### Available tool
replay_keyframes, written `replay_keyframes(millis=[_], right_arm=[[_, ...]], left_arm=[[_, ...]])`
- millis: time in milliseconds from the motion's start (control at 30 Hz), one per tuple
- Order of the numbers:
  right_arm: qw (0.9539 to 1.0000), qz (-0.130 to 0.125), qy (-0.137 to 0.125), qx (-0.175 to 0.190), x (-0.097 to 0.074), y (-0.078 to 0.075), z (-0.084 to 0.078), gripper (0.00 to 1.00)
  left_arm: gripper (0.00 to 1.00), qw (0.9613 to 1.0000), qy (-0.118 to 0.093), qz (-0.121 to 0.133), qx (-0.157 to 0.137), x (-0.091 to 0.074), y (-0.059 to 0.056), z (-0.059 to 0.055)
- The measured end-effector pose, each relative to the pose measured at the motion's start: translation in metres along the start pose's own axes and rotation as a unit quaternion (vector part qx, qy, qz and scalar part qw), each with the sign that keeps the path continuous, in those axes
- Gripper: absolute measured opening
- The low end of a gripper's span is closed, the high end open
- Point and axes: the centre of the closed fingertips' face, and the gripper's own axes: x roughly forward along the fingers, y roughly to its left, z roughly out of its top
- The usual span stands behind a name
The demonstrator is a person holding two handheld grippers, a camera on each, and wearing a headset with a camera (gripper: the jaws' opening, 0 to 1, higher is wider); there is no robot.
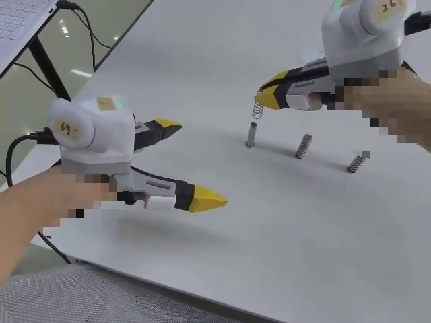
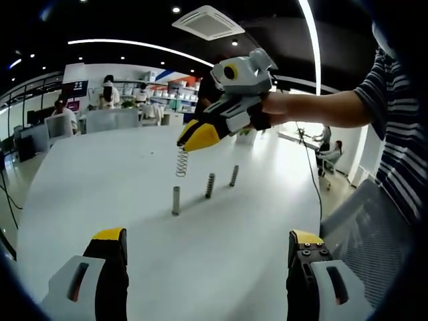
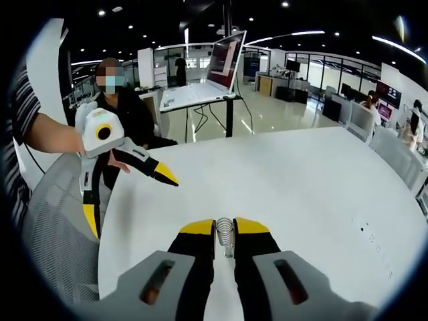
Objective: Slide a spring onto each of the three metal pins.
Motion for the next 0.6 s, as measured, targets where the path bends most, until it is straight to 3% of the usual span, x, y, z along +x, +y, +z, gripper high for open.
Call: replay_keyframes(millis=[600], right_arm=[[0.9994, -0.009, 0.016, 0.028, 0.015, -0.006, -0.016, 0.07]], left_arm=[[0.98, 1.0000, -0.001, 0.004, -0.004, -0.002, 0.002, -0.002]])
